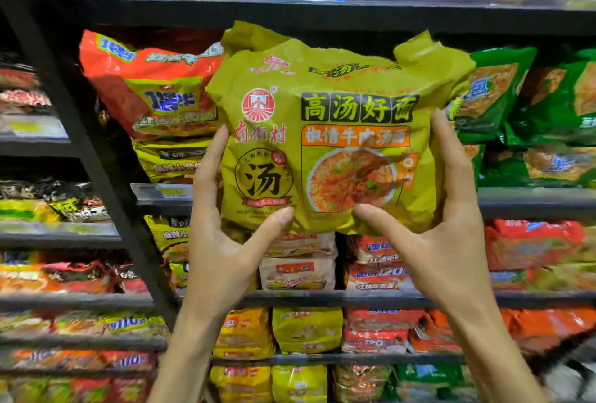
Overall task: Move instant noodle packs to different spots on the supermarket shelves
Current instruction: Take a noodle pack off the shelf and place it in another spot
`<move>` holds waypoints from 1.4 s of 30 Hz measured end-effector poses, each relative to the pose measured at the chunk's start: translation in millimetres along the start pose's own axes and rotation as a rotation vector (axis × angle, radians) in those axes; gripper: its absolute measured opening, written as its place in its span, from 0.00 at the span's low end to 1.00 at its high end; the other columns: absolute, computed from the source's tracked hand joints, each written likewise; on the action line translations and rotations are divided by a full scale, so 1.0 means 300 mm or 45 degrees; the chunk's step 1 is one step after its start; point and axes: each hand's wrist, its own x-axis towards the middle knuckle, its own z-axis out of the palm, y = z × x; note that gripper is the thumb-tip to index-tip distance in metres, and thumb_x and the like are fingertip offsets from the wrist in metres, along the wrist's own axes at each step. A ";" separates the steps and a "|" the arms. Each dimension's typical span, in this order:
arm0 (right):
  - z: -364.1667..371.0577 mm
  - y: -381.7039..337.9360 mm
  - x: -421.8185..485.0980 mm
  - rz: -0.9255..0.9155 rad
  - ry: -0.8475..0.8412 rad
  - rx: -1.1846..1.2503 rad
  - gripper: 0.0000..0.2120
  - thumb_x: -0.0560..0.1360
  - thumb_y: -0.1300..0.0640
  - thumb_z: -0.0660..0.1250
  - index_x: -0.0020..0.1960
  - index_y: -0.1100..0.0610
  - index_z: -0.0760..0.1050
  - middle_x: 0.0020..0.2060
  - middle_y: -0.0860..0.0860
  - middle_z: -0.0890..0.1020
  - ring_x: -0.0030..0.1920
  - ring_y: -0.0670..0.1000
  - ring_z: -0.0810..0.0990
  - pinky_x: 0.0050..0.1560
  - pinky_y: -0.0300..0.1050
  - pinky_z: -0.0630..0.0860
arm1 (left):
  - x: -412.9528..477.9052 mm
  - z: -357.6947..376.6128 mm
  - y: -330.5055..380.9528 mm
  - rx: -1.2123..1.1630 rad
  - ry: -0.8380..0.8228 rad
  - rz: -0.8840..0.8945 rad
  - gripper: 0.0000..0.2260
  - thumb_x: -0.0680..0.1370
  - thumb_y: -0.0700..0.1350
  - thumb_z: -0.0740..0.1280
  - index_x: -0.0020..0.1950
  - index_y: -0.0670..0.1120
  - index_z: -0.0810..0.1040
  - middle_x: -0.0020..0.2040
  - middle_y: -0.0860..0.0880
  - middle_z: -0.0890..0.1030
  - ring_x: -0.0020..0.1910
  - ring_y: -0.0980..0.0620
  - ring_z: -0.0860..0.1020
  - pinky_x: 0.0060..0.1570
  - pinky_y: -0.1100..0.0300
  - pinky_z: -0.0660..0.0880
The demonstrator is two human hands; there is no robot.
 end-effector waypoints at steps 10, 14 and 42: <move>-0.213 -0.009 -0.258 0.227 0.078 -0.156 0.47 0.66 0.55 0.78 0.78 0.46 0.56 0.77 0.40 0.62 0.76 0.39 0.61 0.74 0.34 0.60 | -0.223 0.144 0.111 -0.064 -0.263 -0.203 0.38 0.75 0.37 0.75 0.79 0.55 0.60 0.79 0.58 0.64 0.77 0.62 0.65 0.69 0.71 0.67; -0.355 -0.014 -0.343 0.299 0.162 -0.218 0.46 0.67 0.55 0.78 0.78 0.46 0.57 0.78 0.43 0.62 0.77 0.40 0.61 0.75 0.39 0.61 | -0.286 0.264 0.162 -0.141 -0.366 -0.269 0.38 0.76 0.36 0.74 0.80 0.54 0.59 0.80 0.54 0.65 0.77 0.58 0.67 0.71 0.65 0.69; -1.761 0.192 -0.704 0.525 0.328 -0.352 0.45 0.71 0.59 0.77 0.80 0.47 0.56 0.78 0.41 0.61 0.76 0.43 0.63 0.73 0.55 0.68 | -0.729 1.545 0.643 -0.477 -0.689 -0.286 0.37 0.76 0.35 0.73 0.81 0.46 0.60 0.79 0.48 0.67 0.76 0.55 0.70 0.73 0.56 0.70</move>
